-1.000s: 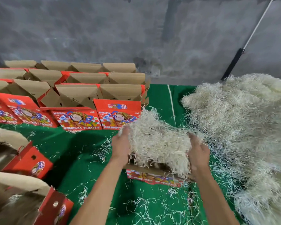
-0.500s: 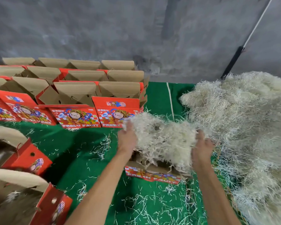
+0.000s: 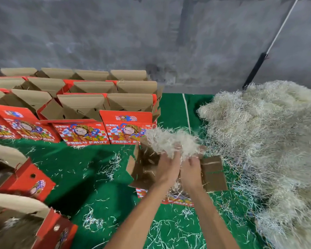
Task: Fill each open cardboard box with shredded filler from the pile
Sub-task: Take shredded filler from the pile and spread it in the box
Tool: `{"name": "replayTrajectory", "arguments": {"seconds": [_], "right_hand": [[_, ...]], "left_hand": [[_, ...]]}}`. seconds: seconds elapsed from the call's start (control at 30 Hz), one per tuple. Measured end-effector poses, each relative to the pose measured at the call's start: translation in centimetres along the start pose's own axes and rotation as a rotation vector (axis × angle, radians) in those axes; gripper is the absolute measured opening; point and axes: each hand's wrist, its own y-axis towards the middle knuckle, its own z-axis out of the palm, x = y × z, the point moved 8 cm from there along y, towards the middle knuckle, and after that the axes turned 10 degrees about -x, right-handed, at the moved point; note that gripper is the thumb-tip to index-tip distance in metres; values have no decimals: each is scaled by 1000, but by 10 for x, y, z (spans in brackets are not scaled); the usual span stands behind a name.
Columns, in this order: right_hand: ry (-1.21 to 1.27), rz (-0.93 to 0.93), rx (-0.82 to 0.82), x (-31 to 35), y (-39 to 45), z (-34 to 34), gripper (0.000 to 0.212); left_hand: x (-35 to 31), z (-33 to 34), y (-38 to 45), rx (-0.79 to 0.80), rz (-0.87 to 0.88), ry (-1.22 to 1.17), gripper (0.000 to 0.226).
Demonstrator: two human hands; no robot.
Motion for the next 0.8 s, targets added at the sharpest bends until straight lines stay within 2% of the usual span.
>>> {"name": "replayTrajectory", "arguments": {"seconds": [0.03,0.1,0.13,0.2,0.27,0.37,0.43,0.47,0.53,0.57,0.67,0.73,0.8], "right_hand": [[6,-39,47,2,-4,5,46],[63,24,61,-4,5,-9,43],[78,81,10,-10,12,-22,41],[51,162,-130,-27,22,-46,43],[73,119,-165,-31,20,-45,47],[-11,-11,-24,-20,1,-14,54],[-57,-34,45,-21,-7,2,53],[-52,-27,43,-24,-8,4,44],[-84,-22,29,-26,-6,2,22],[-88,-26,23,-25,-5,0,20],[-116,-26,0,-26,-4,-1,37],[-72,-39,1,-26,-5,0,27],[-34,-96,-17,-21,-9,-1,15]], "left_hand": [[6,-1,1,-37,-45,-55,89],[17,-23,13,-108,-80,-99,62],[20,-33,20,-112,-69,-84,44],[22,-49,26,-127,-77,-116,40],[23,-50,29,-110,-120,-185,37],[19,-25,19,28,-146,-129,66],[11,-8,8,108,-108,-46,67],[6,-6,4,119,-92,-10,62],[0,-6,1,152,-73,28,73],[-3,-7,1,175,-69,44,79],[-9,-13,-4,227,-39,68,79],[-7,-13,-5,237,-39,76,92],[-5,-13,-3,240,-12,83,82]]}}
